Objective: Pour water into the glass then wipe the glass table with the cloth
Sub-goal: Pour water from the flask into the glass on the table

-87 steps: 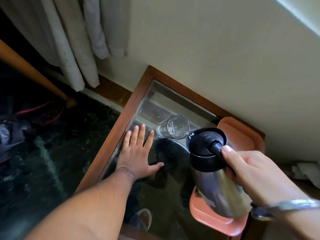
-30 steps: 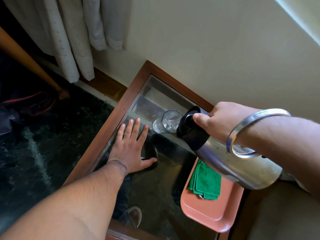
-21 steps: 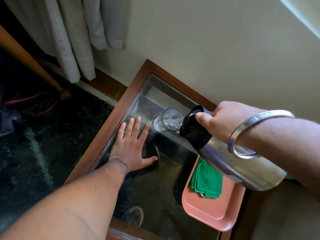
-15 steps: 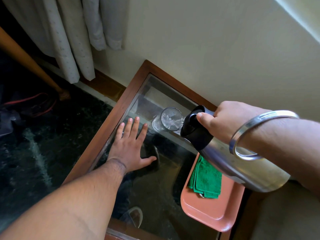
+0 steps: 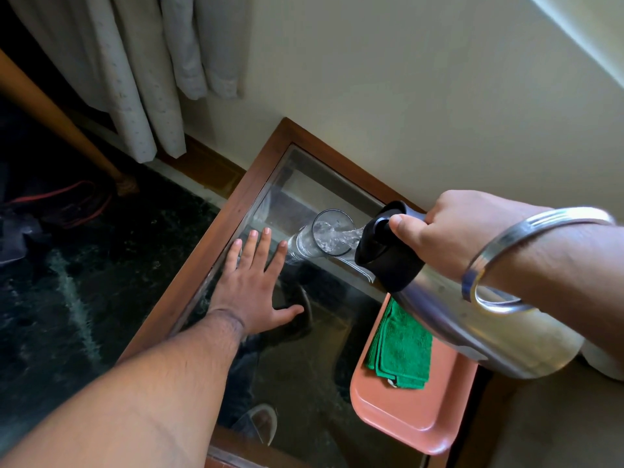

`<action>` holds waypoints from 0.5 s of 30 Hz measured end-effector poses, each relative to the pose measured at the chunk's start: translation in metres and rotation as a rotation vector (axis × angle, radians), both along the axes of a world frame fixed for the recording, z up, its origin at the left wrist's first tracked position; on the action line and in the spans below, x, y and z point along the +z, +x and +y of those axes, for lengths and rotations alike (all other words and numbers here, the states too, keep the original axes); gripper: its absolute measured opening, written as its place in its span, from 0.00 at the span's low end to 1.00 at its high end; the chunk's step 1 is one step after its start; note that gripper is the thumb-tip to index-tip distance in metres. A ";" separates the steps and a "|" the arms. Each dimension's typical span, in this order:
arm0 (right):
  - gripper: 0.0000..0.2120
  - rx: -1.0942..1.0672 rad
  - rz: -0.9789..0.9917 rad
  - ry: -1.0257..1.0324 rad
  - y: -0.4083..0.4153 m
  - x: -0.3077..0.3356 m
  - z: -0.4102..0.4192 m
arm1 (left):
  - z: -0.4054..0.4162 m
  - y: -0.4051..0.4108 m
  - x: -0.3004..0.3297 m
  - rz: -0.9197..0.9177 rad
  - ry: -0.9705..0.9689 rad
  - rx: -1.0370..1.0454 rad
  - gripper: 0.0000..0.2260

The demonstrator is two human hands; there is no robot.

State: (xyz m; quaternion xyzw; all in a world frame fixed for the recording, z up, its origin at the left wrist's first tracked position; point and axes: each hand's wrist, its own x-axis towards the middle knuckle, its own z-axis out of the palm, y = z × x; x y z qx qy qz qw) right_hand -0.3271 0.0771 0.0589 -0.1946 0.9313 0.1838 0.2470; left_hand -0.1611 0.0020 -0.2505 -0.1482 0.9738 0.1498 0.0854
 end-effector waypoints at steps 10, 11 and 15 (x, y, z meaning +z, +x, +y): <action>0.28 0.022 0.014 0.017 -0.001 0.006 -0.012 | 0.000 0.000 0.001 -0.013 -0.003 -0.002 0.55; 0.28 0.020 0.010 0.020 -0.001 0.005 -0.013 | 0.000 0.000 0.001 -0.011 -0.002 0.000 0.55; 0.26 -0.024 -0.046 0.032 -0.002 0.000 -0.016 | 0.000 0.000 0.002 -0.010 0.006 0.000 0.55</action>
